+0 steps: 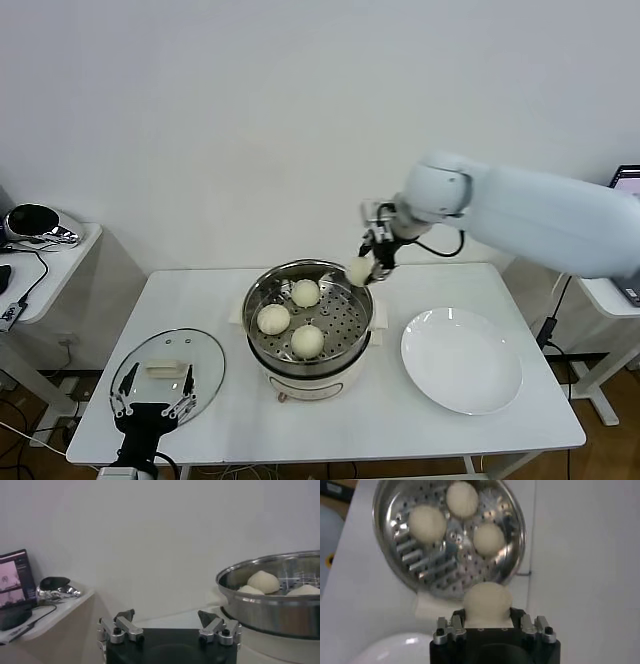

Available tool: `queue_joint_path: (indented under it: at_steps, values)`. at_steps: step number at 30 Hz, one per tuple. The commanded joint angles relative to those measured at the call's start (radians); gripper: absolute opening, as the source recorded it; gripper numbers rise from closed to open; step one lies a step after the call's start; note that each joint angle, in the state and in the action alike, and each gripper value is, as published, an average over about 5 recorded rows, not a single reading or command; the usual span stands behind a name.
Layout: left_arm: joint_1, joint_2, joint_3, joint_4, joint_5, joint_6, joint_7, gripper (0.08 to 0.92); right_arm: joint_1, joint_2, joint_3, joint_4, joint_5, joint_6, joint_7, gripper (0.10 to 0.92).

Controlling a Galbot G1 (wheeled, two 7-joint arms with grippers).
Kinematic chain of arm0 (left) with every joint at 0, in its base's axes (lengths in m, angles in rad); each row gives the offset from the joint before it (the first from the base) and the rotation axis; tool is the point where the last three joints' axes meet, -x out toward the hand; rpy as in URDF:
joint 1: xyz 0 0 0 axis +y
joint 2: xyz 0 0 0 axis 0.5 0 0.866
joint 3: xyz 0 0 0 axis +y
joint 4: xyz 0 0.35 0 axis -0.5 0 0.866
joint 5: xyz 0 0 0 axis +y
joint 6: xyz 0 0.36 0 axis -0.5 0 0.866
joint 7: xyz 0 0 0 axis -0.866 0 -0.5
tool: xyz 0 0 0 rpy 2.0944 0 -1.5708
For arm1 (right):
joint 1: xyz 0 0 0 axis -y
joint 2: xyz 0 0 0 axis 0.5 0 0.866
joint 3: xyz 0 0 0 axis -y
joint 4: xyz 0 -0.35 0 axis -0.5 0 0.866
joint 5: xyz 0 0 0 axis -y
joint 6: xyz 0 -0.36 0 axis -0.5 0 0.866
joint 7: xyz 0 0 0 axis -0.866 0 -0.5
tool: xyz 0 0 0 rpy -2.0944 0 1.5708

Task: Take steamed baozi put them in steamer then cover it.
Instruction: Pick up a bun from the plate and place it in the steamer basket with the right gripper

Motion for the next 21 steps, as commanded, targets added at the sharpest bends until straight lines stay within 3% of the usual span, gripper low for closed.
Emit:
queue_joint_path:
  at_steps: [1,21]
  values:
    - [-0.004,-0.002,-0.002,0.0,-0.003,0.0,0.0,0.823,-0.078,0.176,-0.044,-0.074,0.088,-0.091,0.072,0.573]
    - [-0.008,-0.009,-0.004,0.004,-0.006,-0.002,-0.003,0.823,-0.176,0.176,-0.026,-0.113,0.025,-0.131,0.081,0.576]
